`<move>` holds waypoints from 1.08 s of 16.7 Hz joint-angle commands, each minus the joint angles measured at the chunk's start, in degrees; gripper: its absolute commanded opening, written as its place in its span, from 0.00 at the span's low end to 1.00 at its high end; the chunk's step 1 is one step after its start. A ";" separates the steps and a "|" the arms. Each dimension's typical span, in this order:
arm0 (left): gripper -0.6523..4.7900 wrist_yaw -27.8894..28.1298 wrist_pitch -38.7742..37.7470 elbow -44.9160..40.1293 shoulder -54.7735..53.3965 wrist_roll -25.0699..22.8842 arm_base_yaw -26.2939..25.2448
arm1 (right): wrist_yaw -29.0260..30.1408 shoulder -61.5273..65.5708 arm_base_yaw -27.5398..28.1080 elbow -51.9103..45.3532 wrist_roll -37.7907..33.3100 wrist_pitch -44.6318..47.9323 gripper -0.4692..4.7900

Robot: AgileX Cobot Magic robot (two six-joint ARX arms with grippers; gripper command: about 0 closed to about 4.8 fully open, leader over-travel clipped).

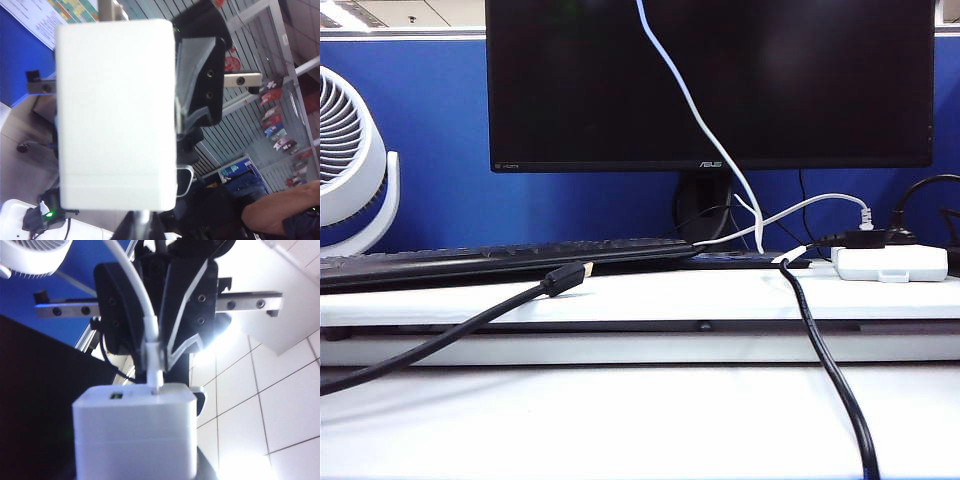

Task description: Pick up the Type-C charging cable and the charging base, insert one end of the Type-C charger into the corresponding slot on the base, and finally place the plugged-in charger back on the table.

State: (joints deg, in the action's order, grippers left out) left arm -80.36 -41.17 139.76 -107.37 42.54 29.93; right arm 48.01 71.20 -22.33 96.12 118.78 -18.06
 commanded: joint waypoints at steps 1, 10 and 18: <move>0.11 6.16 4.11 0.15 -0.46 0.83 0.13 | 9.81 -0.15 -1.51 -0.20 0.13 -4.26 0.09; 0.11 7.98 4.63 0.15 -0.46 2.25 0.13 | 8.96 -0.15 -1.53 -0.22 0.13 -5.75 0.09; 0.11 11.39 6.16 0.15 -0.46 3.61 0.17 | 4.81 0.11 -4.92 -0.24 0.13 -7.02 0.09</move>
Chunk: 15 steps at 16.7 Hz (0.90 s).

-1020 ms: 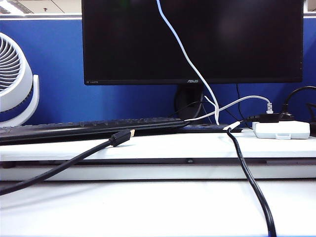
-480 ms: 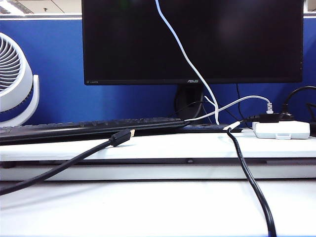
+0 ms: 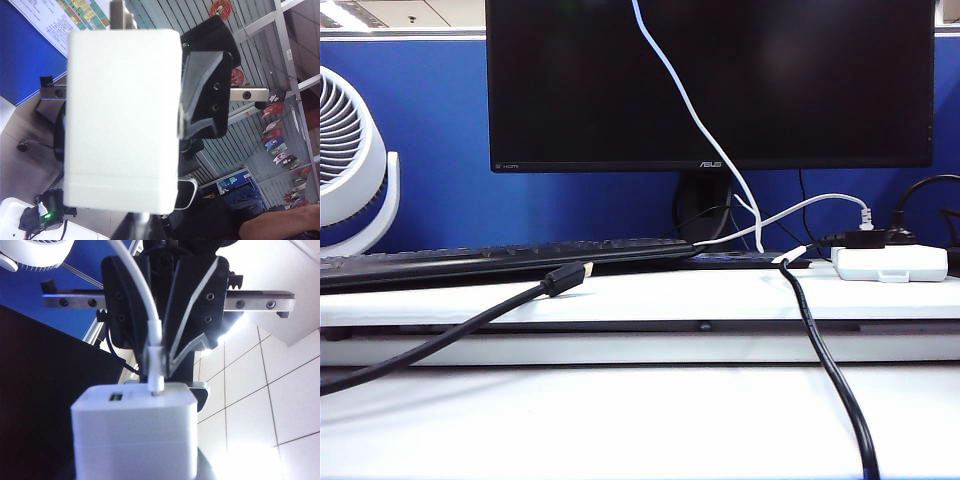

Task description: Pick up the Type-C charging cable and the charging base, insert one end of the Type-C charger into the corresponding slot on the base, and finally place the plugged-in charger back on the table.

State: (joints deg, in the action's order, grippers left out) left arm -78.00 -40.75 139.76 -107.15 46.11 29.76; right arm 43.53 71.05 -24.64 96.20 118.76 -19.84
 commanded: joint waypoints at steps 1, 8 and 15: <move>0.11 9.03 5.75 0.15 -0.68 0.00 0.37 | 9.27 0.26 -3.19 -0.33 0.15 -5.27 0.09; 0.34 8.70 5.62 0.13 -0.68 -0.44 0.35 | 8.90 -0.20 -4.20 -0.31 0.15 -4.85 0.09; 0.87 7.04 5.70 0.13 -0.68 -2.93 0.35 | 6.10 -1.20 -3.82 -0.31 0.15 -4.87 0.09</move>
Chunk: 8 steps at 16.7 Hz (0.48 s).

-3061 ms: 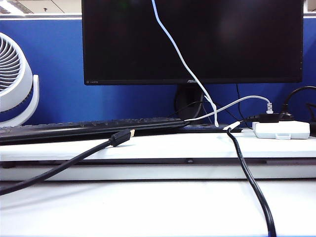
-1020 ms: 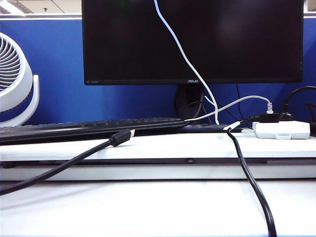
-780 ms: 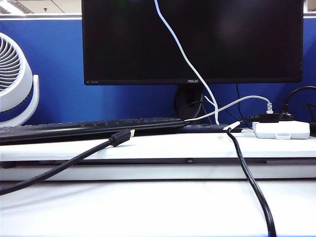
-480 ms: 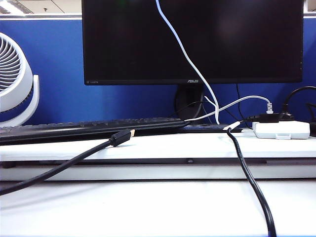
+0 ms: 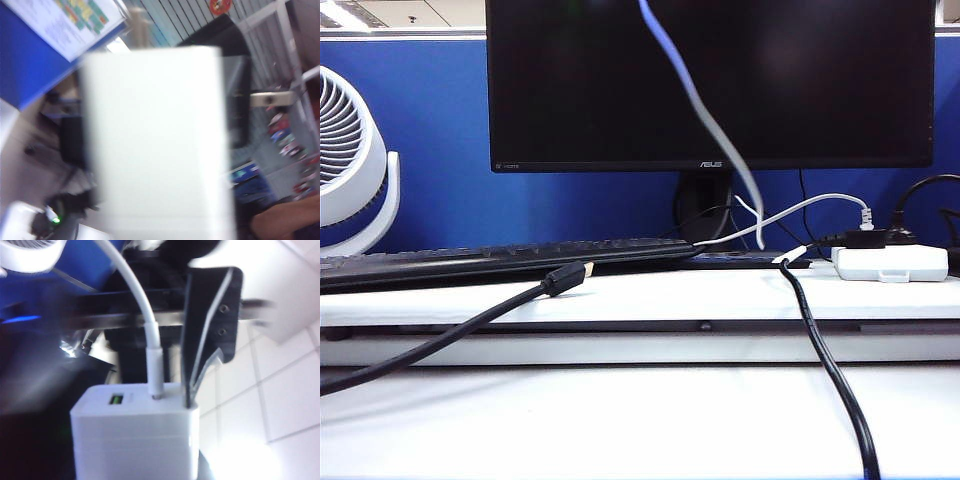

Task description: Pick up the Type-C charging cable and the charging base, insert one end of the Type-C charger into the corresponding slot on the base, and finally place the plugged-in charger back on the table.

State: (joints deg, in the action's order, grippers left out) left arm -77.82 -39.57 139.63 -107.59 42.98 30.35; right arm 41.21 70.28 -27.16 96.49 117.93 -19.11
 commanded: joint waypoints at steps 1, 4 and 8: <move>0.87 6.84 4.50 0.26 -0.24 -0.24 -0.24 | 8.35 -0.61 -1.29 -0.59 0.96 -5.64 0.09; 0.87 6.80 4.63 0.28 -0.22 -1.14 -0.28 | 6.69 -1.07 -1.27 -0.59 0.76 -6.58 0.09; 0.87 4.50 5.97 0.31 -0.22 -1.25 -0.28 | 1.18 -1.11 -1.18 -0.59 0.81 -9.14 0.09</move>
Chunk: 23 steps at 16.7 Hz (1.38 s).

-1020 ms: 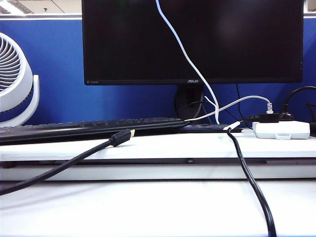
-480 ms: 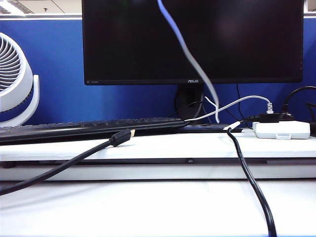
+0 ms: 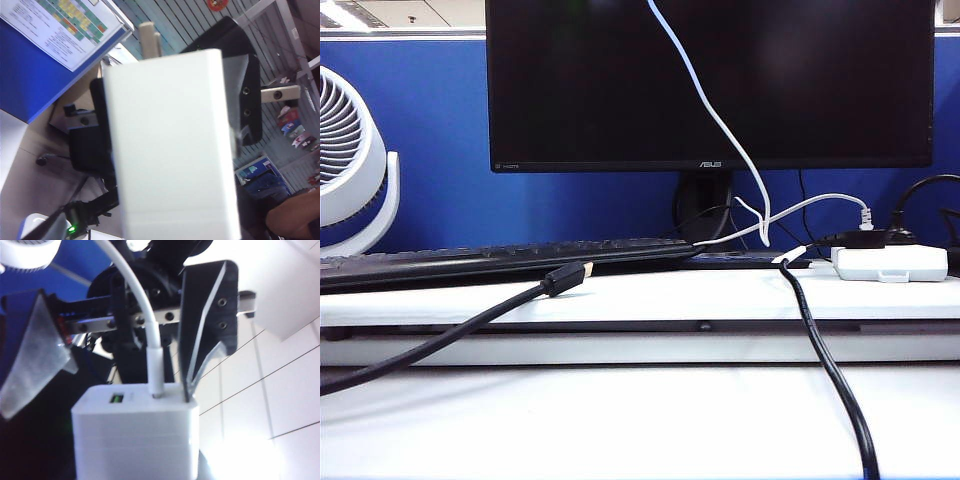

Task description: Pick up the Type-C charging cable and the charging base, insert one end of the Type-C charger into the corresponding slot on the base, and finally place the plugged-in charger back on the table.

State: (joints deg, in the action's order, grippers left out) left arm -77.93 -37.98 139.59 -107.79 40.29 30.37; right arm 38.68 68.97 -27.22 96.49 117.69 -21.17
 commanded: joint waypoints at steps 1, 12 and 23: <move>0.87 4.59 4.37 0.35 0.00 0.13 -0.39 | 2.56 0.22 -1.05 -0.59 1.05 -7.58 0.09; 0.95 11.69 4.26 0.50 0.44 -7.41 -6.10 | -6.86 7.13 4.87 -0.66 -16.57 -16.57 0.09; 0.95 15.37 4.59 0.50 1.44 -8.37 -11.13 | -16.96 22.23 4.83 -1.42 -44.44 -32.15 0.09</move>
State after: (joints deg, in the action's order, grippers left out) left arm -62.33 -34.04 139.83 -106.67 32.14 18.83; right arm 19.31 91.35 -22.41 94.65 74.50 -53.52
